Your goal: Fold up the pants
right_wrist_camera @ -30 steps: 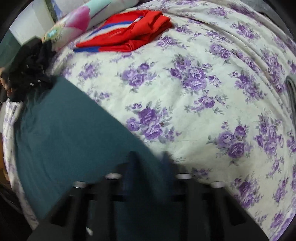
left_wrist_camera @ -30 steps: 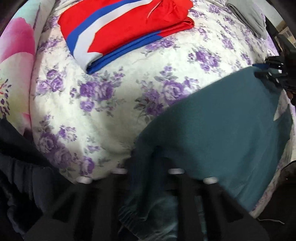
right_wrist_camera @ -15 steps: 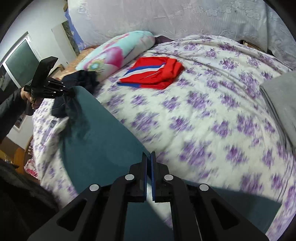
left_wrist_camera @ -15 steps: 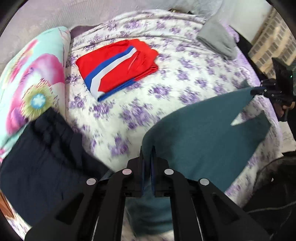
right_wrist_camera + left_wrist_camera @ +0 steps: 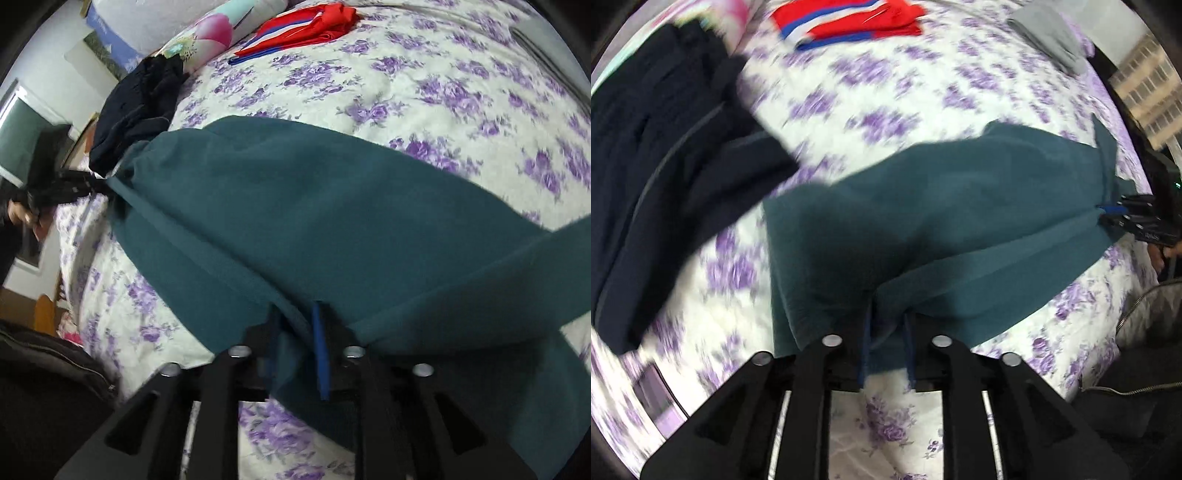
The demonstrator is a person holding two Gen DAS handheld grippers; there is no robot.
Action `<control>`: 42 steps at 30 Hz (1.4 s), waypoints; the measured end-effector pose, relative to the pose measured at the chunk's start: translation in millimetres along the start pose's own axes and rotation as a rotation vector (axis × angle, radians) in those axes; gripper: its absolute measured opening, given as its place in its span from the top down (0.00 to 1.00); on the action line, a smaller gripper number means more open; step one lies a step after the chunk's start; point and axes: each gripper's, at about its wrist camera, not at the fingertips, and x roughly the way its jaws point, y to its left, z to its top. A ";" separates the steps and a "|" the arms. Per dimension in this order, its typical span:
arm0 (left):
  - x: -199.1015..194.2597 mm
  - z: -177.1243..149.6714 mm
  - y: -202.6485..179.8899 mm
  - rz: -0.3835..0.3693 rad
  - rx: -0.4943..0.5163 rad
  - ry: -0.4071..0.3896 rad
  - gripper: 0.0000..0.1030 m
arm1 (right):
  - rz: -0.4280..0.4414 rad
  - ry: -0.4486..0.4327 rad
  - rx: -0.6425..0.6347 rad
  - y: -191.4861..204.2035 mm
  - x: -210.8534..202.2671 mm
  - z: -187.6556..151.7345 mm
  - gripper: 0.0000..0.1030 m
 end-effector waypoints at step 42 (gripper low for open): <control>26.5 -21.6 55.2 -0.162 -0.922 0.091 0.66 | -0.015 -0.247 0.211 -40.5 -63.6 24.1 0.45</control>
